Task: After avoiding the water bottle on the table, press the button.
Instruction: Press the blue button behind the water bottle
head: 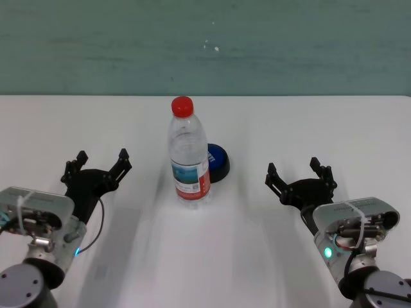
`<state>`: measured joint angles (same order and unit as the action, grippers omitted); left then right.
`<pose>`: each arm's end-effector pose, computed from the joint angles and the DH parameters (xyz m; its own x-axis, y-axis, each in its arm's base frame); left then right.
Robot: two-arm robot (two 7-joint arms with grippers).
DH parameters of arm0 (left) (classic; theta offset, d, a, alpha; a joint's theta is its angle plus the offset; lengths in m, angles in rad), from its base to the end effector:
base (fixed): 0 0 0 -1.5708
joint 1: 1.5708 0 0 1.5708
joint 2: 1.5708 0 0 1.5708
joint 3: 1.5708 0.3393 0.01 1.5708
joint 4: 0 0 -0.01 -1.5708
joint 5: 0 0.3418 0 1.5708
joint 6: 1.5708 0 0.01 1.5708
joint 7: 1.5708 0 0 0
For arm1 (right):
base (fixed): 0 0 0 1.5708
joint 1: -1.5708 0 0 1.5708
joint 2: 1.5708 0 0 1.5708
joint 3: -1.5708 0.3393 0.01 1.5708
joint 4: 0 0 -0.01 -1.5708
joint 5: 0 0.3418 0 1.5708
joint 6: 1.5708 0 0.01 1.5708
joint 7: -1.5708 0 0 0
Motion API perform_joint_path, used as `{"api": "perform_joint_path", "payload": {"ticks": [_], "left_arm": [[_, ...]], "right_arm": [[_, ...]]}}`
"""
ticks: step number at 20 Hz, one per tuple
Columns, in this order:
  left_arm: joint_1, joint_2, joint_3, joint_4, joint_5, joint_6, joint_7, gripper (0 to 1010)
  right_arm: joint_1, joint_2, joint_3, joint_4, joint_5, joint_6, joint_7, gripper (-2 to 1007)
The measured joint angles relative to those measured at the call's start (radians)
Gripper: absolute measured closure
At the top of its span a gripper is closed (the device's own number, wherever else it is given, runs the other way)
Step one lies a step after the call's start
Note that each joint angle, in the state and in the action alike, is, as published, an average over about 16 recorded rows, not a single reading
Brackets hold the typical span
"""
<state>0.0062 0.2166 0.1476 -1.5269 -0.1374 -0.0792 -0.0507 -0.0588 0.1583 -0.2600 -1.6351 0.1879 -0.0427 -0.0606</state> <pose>0.3548 0.0265 -0.3690 0.1902 0.9788 0.0761 -0.9817 0.1903 0.0056 0.3291 0.0403 -0.3568 0.2027 -0.9779 -0.0508 0.9792 0.2027 0.0059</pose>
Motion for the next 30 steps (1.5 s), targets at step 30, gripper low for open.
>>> {"api": "perform_joint_path", "payload": {"ticks": [30], "left_arm": [[0.000,0.000,0.000,0.000,0.000,0.000,0.000,10]], "right_arm": [[0.000,0.000,0.000,0.000,0.000,0.000,0.000,1]]}}
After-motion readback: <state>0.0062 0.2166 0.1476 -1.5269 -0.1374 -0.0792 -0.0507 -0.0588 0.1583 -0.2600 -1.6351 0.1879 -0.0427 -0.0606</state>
